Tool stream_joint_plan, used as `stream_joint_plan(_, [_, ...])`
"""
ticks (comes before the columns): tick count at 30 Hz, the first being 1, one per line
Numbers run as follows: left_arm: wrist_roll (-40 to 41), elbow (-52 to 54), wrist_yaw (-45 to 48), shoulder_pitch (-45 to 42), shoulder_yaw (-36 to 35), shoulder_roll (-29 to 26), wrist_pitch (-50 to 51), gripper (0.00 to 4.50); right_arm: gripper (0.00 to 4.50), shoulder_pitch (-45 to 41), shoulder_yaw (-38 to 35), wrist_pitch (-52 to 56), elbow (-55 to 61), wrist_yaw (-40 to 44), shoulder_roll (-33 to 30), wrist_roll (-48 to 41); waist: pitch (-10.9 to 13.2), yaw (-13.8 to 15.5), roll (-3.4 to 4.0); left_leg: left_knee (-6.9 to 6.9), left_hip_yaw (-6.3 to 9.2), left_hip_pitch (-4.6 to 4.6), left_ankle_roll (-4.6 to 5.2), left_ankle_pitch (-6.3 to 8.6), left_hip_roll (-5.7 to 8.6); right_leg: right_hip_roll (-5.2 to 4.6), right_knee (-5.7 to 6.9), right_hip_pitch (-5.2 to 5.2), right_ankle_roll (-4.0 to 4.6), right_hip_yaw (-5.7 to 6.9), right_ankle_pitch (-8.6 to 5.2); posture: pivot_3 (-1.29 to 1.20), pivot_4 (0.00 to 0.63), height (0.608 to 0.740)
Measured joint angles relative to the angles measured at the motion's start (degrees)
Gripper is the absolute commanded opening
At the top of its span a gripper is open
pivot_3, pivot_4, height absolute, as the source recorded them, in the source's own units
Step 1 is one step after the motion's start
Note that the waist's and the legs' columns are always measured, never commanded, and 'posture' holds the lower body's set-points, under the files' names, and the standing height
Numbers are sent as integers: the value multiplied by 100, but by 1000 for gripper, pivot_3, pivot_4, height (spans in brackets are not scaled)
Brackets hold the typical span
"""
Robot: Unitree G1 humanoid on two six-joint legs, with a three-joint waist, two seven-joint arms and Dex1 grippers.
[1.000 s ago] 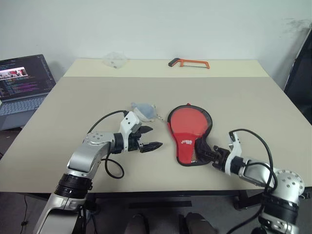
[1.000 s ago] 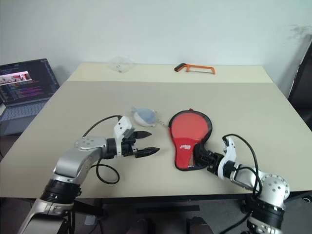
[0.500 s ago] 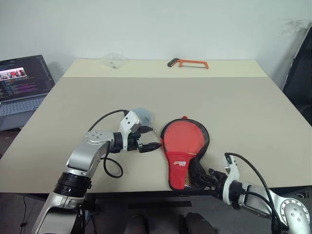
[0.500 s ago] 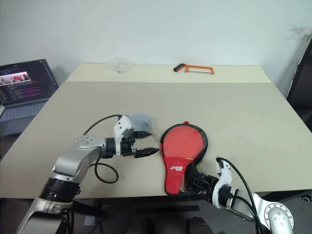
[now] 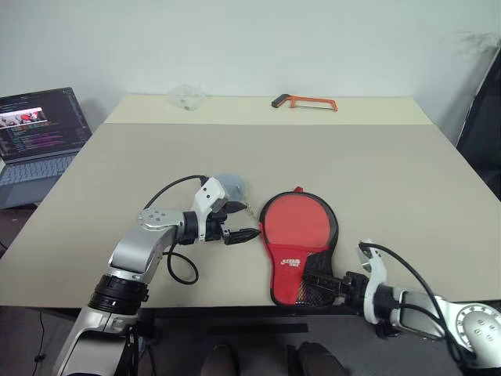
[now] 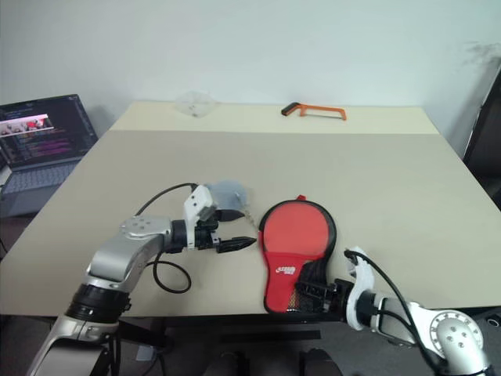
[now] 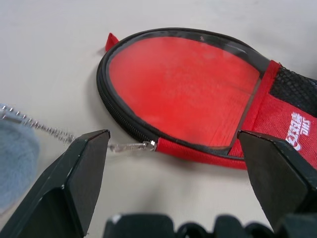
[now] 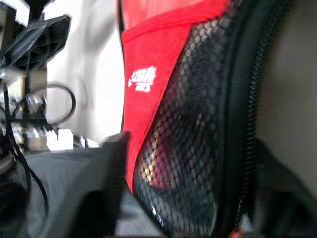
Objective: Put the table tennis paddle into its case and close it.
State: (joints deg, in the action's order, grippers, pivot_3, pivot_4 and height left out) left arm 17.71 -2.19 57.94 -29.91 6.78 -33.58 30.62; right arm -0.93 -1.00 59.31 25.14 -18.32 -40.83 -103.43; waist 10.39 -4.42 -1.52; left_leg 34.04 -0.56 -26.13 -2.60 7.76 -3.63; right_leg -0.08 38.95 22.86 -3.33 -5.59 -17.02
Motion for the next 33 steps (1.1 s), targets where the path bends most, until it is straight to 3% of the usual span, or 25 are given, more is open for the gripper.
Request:
stream_joint_plan(1, [-3,-21,-1,-3,0,4,-6,4500,4475,-68,-81,105,1,380,-377,271,0,10,0,4,-2,0,0,0,1,-3,-1,-1,8,-2,-5,0,150,740])
stream_joint_plan(5, [-9,-103,-2,-18,-4,6,-68,4500,4475,-209,-760,271,-78,2154,-1606,1329,1,59,-3,9,-4,5,1,-1,2,-4,-1,-5,9,-1,-5,0,150,740])
stream_joint_plan(11, [25,-467,-61,-347,-131,91,-110,4500,4475,-732,-885,-160,101,4007,-1894,2703,2,107,-5,7,6,11,0,0,-1,6,2,-10,-18,7,10,0,150,740])
stream_joint_plan(14, [54,-643,-107,-663,-284,148,-110,4500,4475,-1815,-333,-660,20,3961,-1157,3805,2,67,-23,14,9,18,0,0,-3,11,0,-13,-18,4,19,0,150,740])
stream_joint_plan(17, [88,-737,-141,-868,-347,240,-108,4500,4475,-2641,650,-1229,-634,3321,206,5323,2,59,-25,14,8,18,-1,-1,-2,12,4,-12,-19,2,23,0,150,740])
stream_joint_plan(22, [18,-951,-357,-1080,-384,304,-131,4500,4475,-2940,1586,-2147,-2034,2722,1764,7167,1,148,-25,6,2,-24,-2,-1,-2,10,6,25,-7,7,25,0,150,740])
stream_joint_plan(28, [-263,-1445,-474,-1346,-301,309,-278,4500,4475,-2832,1787,-2434,-2555,2789,2453,8016,0,251,-26,15,11,-59,-3,-2,-2,8,8,49,10,25,36,0,150,740])
stream_joint_plan(33, [-1267,-2528,-656,-1831,311,260,-1174,4500,4475,-2602,1787,-2457,-2475,2879,2720,8414,-14,256,-41,22,13,-24,-3,-3,-4,14,13,22,2,23,36,0,150,740])
